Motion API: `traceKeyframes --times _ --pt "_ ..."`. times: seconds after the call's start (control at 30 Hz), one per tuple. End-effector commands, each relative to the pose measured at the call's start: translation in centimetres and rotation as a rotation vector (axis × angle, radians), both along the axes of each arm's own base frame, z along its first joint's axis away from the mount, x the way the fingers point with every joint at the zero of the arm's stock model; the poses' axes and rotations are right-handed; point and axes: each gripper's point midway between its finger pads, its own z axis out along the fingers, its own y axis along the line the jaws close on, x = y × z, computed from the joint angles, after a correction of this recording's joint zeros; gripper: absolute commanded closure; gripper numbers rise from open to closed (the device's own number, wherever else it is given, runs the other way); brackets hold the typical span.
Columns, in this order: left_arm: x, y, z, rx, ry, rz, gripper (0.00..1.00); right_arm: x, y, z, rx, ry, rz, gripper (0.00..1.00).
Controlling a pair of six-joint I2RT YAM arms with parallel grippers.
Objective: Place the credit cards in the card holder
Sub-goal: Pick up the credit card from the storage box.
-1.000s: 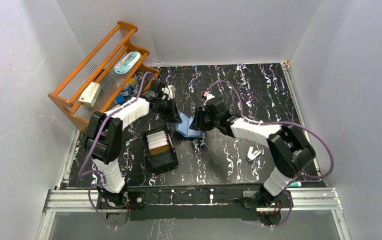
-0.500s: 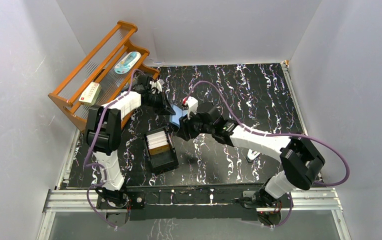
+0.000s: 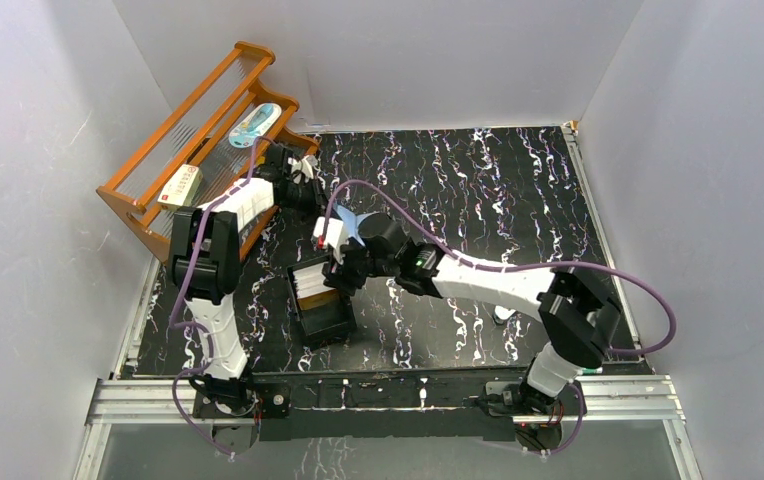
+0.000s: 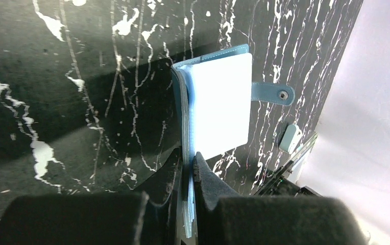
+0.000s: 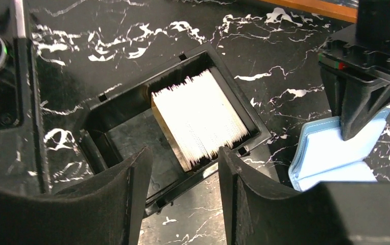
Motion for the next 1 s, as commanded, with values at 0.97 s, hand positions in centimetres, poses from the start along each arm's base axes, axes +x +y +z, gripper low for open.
traceKeyframes --times 0.97 --pt "-0.1 2.7 0.2 -0.105 0.061 0.056 0.96 0.0 6.1 -7.2 -0.279 -0.52 0.251 0.25"
